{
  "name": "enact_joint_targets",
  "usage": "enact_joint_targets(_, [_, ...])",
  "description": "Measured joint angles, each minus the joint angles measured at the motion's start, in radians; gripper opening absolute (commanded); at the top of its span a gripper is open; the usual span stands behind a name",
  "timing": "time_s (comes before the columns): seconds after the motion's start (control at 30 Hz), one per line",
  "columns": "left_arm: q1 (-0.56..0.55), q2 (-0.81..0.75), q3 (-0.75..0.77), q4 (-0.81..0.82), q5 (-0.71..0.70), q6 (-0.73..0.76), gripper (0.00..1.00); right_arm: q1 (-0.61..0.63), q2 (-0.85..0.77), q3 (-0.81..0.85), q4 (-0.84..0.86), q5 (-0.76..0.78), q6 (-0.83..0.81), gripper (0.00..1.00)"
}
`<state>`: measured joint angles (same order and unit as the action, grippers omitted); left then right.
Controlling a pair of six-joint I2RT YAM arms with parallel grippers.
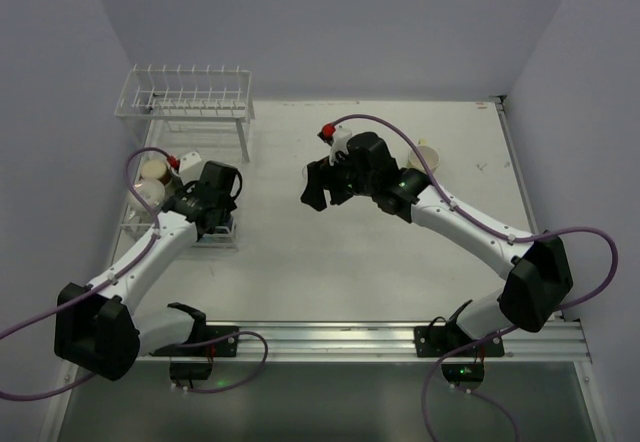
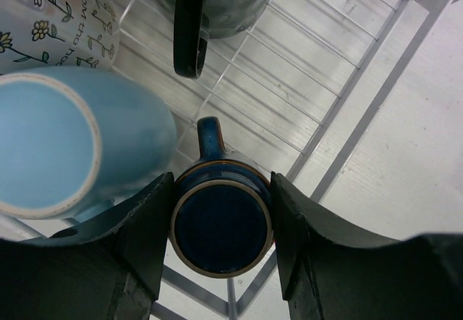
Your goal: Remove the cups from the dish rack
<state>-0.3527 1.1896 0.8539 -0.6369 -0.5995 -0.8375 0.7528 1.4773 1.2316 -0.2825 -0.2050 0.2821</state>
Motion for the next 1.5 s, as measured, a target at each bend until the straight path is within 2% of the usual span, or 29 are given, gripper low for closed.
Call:
enact_joint_targets(0.17, [0.019,-0.019,0.000,-0.005,0.019,0.025,0.00,0.002,0.003,0.000,0.008,-0.005,0.010,0.72])
enact_joint_targets(0.4, [0.080,-0.014,0.023,-0.001,0.051,0.091,0.00,0.014,0.003,-0.002,0.045,-0.049,0.053,0.73])
enact_joint_targets(0.73, [0.095,-0.015,0.126,0.003,0.093,0.145,0.00,0.041,0.015,-0.061,0.296,-0.152,0.262,0.75])
enact_joint_targets(0.97, [0.098,-0.027,0.187,-0.008,0.132,0.162,0.00,0.046,0.073,-0.112,0.552,-0.238,0.433,0.79])
enact_joint_targets(1.13, [0.097,-0.091,0.239,-0.017,0.177,0.170,0.00,0.048,0.160,-0.128,0.695,-0.309,0.536,0.80])
enact_joint_targets(1.27, [0.098,-0.143,0.264,-0.024,0.207,0.171,0.00,0.051,0.192,-0.128,0.744,-0.325,0.581,0.81])
enact_joint_targets(1.5, [0.101,-0.182,0.272,-0.016,0.382,0.155,0.00,0.054,0.204,-0.140,0.852,-0.348,0.624,0.82])
